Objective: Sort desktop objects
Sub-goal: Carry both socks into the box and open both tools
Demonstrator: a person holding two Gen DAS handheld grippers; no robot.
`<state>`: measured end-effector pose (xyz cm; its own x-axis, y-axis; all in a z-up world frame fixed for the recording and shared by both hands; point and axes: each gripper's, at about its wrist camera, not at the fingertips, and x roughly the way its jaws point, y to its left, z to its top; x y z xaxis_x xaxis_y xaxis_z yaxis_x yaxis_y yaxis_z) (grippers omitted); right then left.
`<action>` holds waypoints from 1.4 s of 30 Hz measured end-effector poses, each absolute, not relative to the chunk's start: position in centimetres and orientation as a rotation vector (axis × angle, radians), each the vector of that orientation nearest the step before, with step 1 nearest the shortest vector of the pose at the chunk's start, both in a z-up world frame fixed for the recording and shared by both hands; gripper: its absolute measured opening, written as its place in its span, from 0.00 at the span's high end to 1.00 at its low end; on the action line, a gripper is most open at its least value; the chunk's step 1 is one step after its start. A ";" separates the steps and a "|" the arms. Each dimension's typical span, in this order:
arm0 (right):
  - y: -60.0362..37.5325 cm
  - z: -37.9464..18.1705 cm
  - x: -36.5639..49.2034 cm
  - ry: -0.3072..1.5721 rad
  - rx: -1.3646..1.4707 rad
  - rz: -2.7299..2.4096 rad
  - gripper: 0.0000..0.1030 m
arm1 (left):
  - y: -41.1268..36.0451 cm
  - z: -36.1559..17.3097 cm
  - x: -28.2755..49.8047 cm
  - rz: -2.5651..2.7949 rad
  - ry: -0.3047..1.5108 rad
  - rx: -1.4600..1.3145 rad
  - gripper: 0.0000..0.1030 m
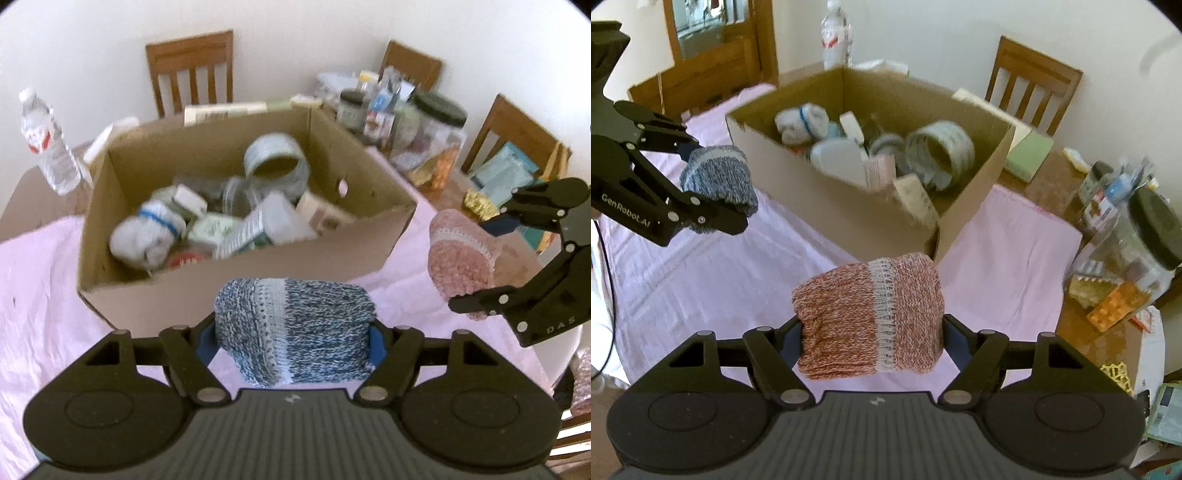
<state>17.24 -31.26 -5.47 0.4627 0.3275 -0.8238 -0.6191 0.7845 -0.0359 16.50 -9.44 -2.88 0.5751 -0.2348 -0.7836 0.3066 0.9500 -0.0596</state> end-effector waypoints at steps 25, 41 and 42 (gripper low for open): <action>-25.6 1.2 22.6 0.772 -0.372 0.587 0.23 | -5.8 2.8 24.3 -0.334 0.792 0.092 0.28; -24.0 0.2 29.0 0.755 -0.338 0.531 0.00 | -5.6 1.5 30.3 -0.288 0.763 0.134 0.09; -24.0 0.2 29.2 0.743 -0.332 0.519 0.00 | -5.6 1.4 30.6 -0.291 0.771 0.142 0.09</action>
